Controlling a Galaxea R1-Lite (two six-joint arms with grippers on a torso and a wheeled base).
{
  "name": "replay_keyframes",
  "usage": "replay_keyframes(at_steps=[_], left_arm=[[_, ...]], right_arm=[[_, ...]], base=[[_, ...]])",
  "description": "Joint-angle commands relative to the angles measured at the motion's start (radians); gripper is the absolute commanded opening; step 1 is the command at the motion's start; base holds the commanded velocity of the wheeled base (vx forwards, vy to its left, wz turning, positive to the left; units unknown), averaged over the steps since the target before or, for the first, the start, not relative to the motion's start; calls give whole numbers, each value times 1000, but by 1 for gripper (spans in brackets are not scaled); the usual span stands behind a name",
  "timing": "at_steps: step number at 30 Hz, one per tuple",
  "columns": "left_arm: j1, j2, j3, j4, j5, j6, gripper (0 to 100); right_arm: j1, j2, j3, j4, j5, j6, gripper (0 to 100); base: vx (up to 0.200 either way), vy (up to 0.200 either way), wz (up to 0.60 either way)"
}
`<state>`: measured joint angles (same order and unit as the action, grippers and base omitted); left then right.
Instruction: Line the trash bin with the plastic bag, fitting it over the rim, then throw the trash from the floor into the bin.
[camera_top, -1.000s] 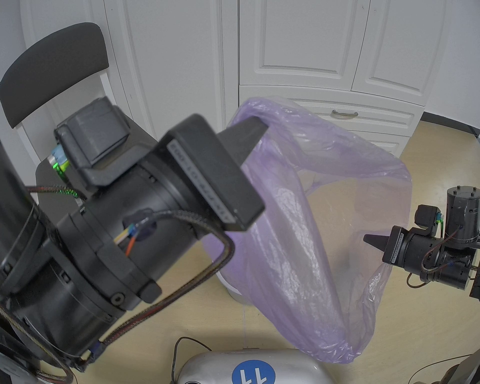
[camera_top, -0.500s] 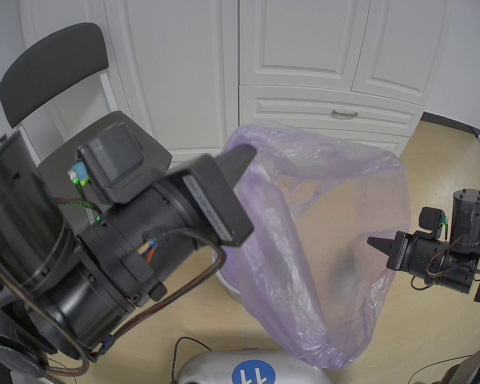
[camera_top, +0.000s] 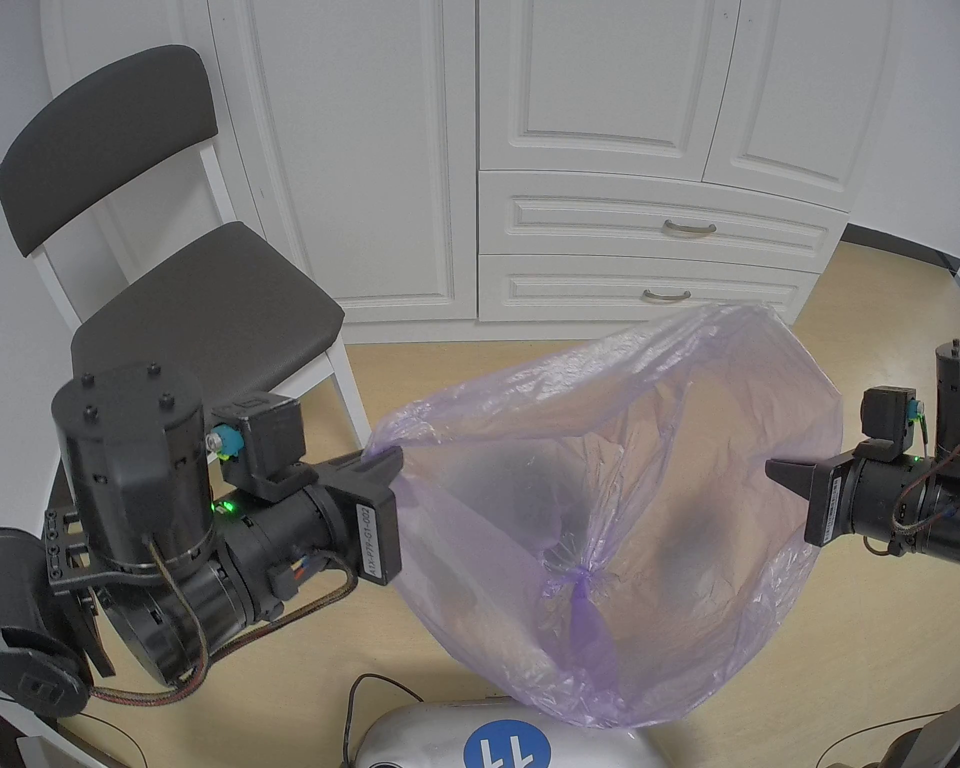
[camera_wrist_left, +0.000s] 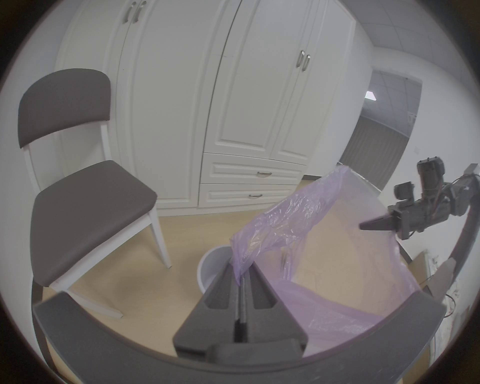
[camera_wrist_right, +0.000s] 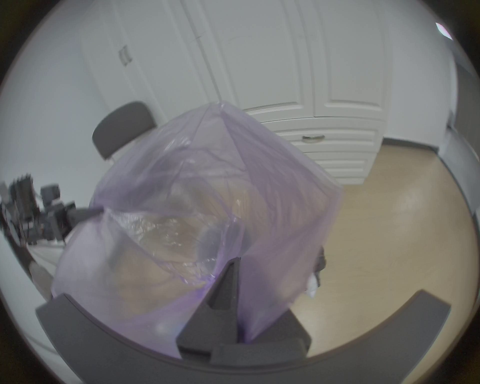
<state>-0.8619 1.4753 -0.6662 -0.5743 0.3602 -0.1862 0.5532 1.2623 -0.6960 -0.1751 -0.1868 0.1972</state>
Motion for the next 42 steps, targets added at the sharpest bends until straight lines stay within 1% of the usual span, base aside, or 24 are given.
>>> replay_keyframes(at_steps=[1, 2, 3, 8, 9, 10, 11, 12, 14, 15, 16, 19, 22, 24, 26, 28, 31, 36, 38, 42], left_arm=[[101, 25, -13, 43, 26, 11, 0], [101, 25, -13, 43, 26, 11, 0], [106, 23, -9, 42, 26, 11, 0], [106, 28, -6, 42, 26, 27, 0], [106, 28, -6, 42, 26, 27, 0], [104, 57, -10, 40, 26, 27, 0], [104, 59, -10, 40, 26, 27, 0], [107, 92, -16, 34, 31, 27, 0], [113, 105, -20, 28, 37, 27, 0], [146, 152, -26, -3, 49, 27, 0], [169, 177, -29, -26, 55, 27, 0], [230, 223, -44, -84, 60, 24, 0], [267, 269, -73, -115, 59, 17, 0], [276, 299, -101, -116, 59, 7, 0], [271, 324, -125, -116, 62, -29, 0], [270, 329, -136, -105, 63, -47, 0], [271, 329, -138, -104, 75, -47, 0], [291, 330, -148, -87, 92, -45, 0], [305, 324, -156, -58, 91, -45, 0], [311, 319, -155, -41, 91, -45, 0]], right_arm=[[-13, 55, -142, 229, -28, -358, 0], [-13, 55, -142, 229, -28, -358, 0], [-27, 68, -129, 229, -29, -452, 0], [-19, 75, -89, 224, -33, -458, 0], [-19, 81, -56, 201, -34, -443, 0], [-27, 106, -28, 146, -31, -392, 0], [-27, 109, -27, 141, -33, -387, 0], [-29, 164, -30, 82, -40, -349, 0], [-30, 186, -31, 57, -51, -335, 0], [-36, 259, -45, -3, -92, -289, 0], [-38, 305, -59, -29, -117, -260, 0], [-38, 385, -111, -76, -169, -190, 0], [-47, 447, -188, -76, -200, -104, 0], [-62, 482, -243, -73, -218, -52, 0], [-72, 517, -292, -72, -230, -1, 0], [-78, 535, -309, -66, -249, 16, 0], [-79, 542, -332, -21, -278, 19, 0], [-81, 563, -379, 42, -316, 47, 0], [-85, 578, -395, 60, -339, 56, 0], [-85, 582, -398, 94, -353, 56, 0]], base=[[0, 0, 0], [0, 0, 0], [0, 0, 0], [0, 0, 0], [0, 0, 0], [0, 0, 0], [0, 0, 0], [0, 0, 0], [0, 0, 0], [0, 0, 0], [0, 0, 0], [0, 0, 0], [0, 0, 0], [0, 0, 0], [0, 0, 0], [0, 0, 0], [0, 0, 0], [0, 0, 0], [0, 0, 0], [0, 0, 0]])
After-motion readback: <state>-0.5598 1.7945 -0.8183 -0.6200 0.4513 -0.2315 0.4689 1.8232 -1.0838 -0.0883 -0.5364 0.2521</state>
